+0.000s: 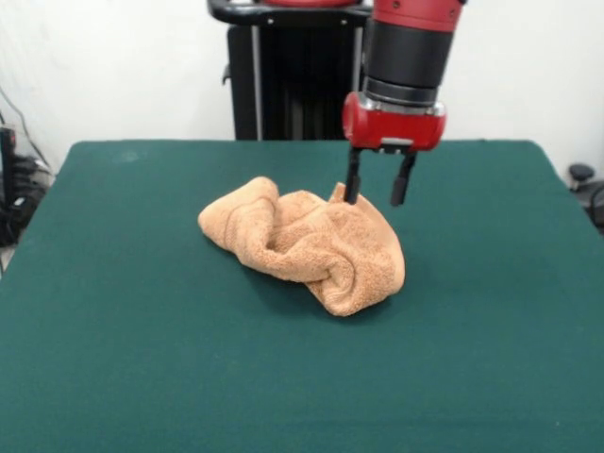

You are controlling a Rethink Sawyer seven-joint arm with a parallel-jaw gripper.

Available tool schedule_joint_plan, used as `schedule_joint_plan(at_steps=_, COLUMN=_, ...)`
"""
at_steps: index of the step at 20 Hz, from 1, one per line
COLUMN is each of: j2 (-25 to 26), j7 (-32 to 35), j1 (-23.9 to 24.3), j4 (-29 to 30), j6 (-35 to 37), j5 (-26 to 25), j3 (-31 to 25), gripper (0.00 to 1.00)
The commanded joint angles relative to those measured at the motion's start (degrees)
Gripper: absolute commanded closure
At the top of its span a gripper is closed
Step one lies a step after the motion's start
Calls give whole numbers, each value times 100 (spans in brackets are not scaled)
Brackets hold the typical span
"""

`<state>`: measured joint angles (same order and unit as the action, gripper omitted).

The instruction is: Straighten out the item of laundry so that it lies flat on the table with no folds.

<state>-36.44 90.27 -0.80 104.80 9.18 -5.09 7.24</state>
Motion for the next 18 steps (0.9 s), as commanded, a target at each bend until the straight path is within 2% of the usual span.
schedule_joint_plan(at_steps=1, j2=376, j7=1558, j1=-292, j4=424, j6=32, j5=464, j3=-98, gripper=0)
schedule_joint_plan(at_steps=9, j2=729, j7=1727, j1=-686, j4=199, j6=-99, j5=791, j3=265, gripper=0)
schedule_joint_plan(at_steps=18, j2=880, j7=1721, j1=-1127, j4=9, j6=97, j5=1202, j3=725, gripper=0)
